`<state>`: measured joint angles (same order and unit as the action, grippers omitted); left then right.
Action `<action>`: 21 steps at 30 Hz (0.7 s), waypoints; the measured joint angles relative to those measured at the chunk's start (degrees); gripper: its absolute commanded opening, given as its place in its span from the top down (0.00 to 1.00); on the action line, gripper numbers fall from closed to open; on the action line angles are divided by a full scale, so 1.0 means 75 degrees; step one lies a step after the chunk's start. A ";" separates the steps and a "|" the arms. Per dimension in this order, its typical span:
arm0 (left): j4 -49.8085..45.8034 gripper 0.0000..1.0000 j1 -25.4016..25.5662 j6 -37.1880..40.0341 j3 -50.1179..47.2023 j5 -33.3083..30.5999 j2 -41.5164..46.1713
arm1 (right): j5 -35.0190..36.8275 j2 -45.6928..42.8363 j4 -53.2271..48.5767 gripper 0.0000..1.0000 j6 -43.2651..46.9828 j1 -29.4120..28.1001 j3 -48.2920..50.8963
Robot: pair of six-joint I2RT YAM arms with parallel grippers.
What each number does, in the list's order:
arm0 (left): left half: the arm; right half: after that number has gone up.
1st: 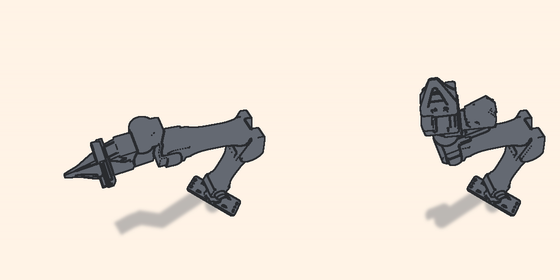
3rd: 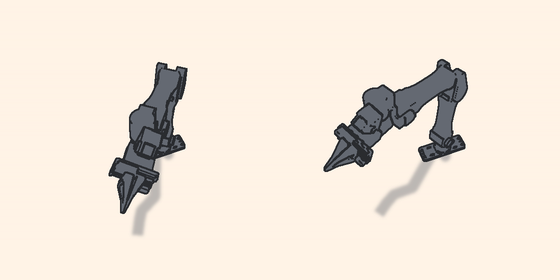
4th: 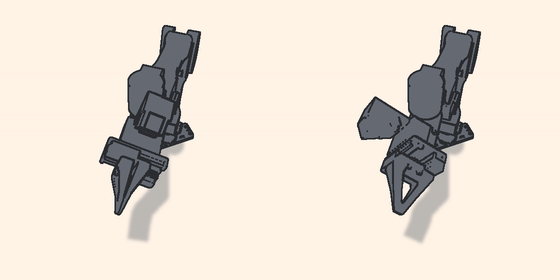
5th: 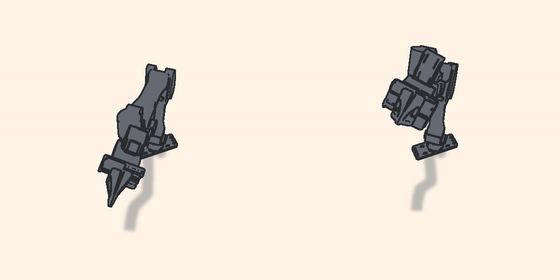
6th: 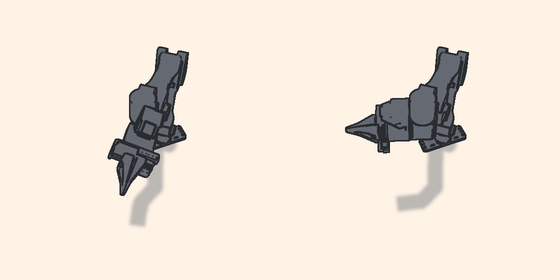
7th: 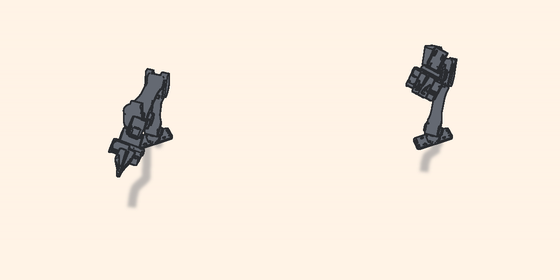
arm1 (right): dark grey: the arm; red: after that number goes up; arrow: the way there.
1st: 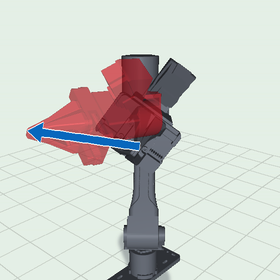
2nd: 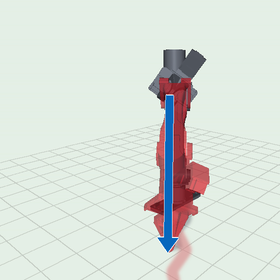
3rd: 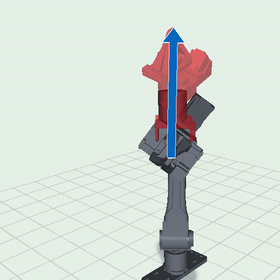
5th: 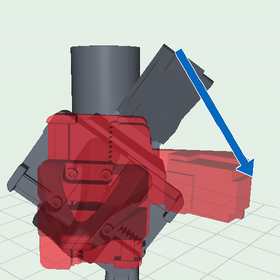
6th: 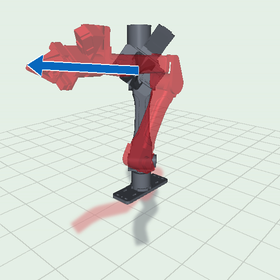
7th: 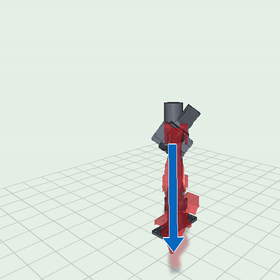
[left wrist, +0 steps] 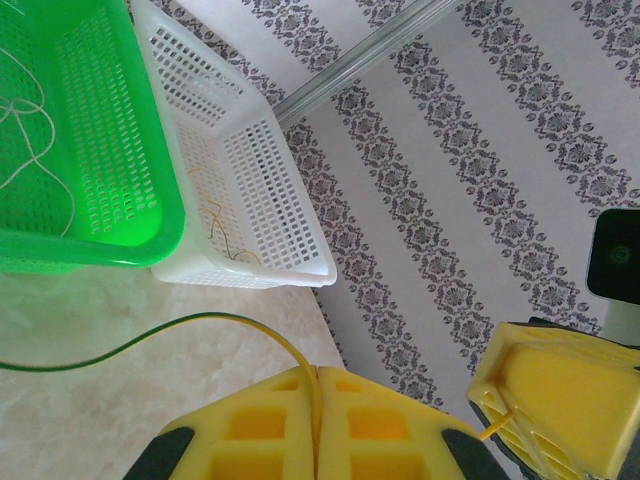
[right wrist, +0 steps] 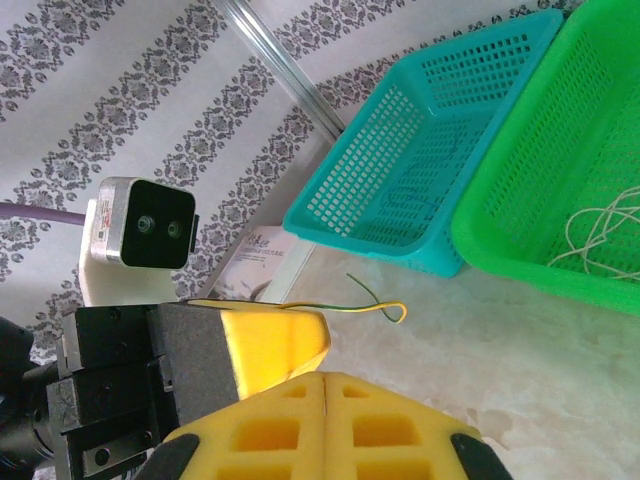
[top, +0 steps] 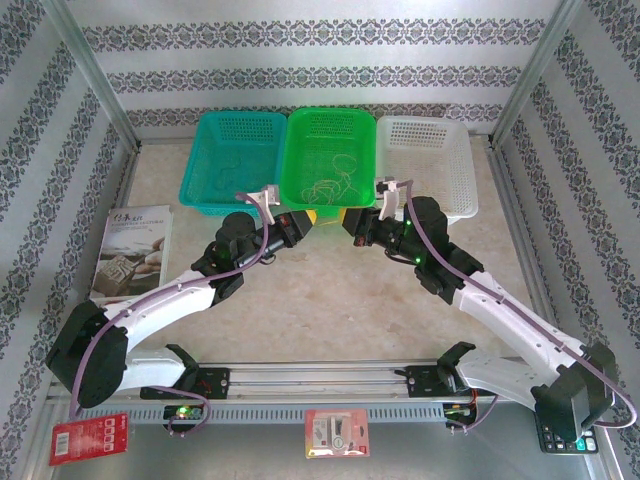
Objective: Untangle the cables
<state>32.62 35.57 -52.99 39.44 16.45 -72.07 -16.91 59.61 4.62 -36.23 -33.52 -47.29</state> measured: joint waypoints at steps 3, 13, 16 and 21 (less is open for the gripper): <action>-0.0012 0.61 -0.0006 0.0020 -0.0006 -0.0041 -0.0017 | 0.0029 0.0015 0.0023 1.00 -0.0009 0.0017 0.0000; -0.0181 0.14 -0.0009 0.0087 -0.0204 -0.0291 -0.0055 | 0.0009 0.0612 0.0026 1.00 0.0050 0.1174 -0.0621; -0.0309 0.05 -0.0006 0.0181 -0.0251 -0.0297 -0.0052 | -0.0055 0.0895 0.0017 1.00 0.0076 0.1810 -0.0871; -0.0589 0.00 -0.0009 0.0291 -0.0303 -0.0411 0.0085 | 0.0003 0.1437 -0.0009 1.00 0.0082 0.2873 -0.1376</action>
<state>28.21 35.51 -50.81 37.17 13.37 -71.44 -16.88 70.39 4.56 -35.62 -11.97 -57.60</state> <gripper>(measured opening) 0.999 0.056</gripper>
